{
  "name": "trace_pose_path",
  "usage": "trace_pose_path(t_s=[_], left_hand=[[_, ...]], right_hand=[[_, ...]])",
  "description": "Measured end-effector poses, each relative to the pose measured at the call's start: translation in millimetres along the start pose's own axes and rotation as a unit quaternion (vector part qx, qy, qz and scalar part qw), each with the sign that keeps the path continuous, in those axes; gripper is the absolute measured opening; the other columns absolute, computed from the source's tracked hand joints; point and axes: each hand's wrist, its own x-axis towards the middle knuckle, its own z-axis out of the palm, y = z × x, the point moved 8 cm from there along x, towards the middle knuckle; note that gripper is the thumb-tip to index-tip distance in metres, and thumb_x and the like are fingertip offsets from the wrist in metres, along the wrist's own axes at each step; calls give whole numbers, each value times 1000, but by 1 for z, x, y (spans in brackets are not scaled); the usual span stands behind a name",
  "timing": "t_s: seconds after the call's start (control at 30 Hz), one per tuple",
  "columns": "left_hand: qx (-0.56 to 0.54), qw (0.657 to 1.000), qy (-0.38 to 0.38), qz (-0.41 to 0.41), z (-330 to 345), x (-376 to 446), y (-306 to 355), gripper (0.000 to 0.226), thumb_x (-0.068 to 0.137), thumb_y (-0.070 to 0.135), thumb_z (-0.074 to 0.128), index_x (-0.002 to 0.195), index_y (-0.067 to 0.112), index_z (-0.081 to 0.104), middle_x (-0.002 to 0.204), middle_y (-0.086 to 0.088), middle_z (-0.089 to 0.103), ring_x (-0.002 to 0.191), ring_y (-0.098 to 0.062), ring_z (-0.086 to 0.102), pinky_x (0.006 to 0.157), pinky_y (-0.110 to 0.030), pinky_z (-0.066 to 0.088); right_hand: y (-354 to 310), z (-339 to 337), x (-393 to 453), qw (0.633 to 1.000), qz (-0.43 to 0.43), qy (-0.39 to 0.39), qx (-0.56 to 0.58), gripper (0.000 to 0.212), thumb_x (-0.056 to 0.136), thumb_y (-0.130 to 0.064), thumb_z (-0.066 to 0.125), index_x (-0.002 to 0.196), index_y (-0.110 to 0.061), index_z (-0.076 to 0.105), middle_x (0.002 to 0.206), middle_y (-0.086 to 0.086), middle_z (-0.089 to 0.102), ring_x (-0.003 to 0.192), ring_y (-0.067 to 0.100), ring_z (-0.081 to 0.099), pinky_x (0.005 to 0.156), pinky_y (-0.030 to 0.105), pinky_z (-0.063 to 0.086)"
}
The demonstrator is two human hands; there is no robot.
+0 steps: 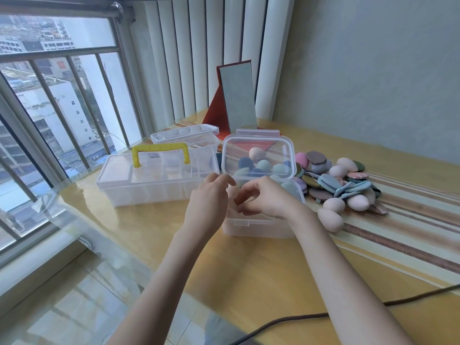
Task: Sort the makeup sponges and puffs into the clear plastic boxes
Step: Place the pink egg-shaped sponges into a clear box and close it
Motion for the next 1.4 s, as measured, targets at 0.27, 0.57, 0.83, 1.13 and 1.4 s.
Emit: trace_pose_path(t_s=[0.27, 0.57, 0.83, 1.13, 1.4], left_hand=[[8, 1000, 3, -4, -2, -1, 0, 31, 93, 5, 41, 109, 22, 61, 117, 0, 59, 96, -26, 63, 73, -36, 45], [2, 1000, 17, 0, -4, -2, 3, 39, 85, -5, 36, 110, 18, 56, 108, 0, 62, 90, -24, 59, 68, -31, 35], [78, 996, 6, 31, -16, -1, 13, 41, 90, 2, 38, 121, 26, 52, 115, 4, 64, 91, -26, 62, 64, -33, 45], [6, 999, 31, 44, -26, -6, 30, 34, 93, 0, 38, 116, 16, 56, 114, -4, 65, 94, -23, 61, 70, -34, 51], [-5, 980, -51, 190, 7, -5, 88, 24, 88, 7, 53, 107, 19, 59, 109, 2, 65, 99, -18, 60, 79, -37, 51]], right_hand=[[9, -7, -2, 999, 22, 26, -9, 19, 78, 0, 74, 87, -9, 59, 84, 18, 71, 76, 31, 70, 74, 43, 60], [-2, 1, 1, 1000, 11, 22, -10, 16, 84, 2, 68, 82, -14, 72, 76, 6, 71, 64, 12, 68, 70, 27, 60], [-3, -25, -11, 997, -7, 72, -28, 10, 86, 1, 64, 90, -4, 73, 79, 9, 74, 72, 19, 71, 70, 27, 60], [3, -56, -35, 983, -48, 175, -3, 15, 87, 0, 65, 79, -12, 69, 71, 8, 70, 67, 20, 70, 69, 31, 60], [22, -102, -68, 946, -102, 306, 26, 12, 85, -1, 67, 84, -12, 72, 75, 1, 72, 75, 16, 68, 76, 34, 58]])
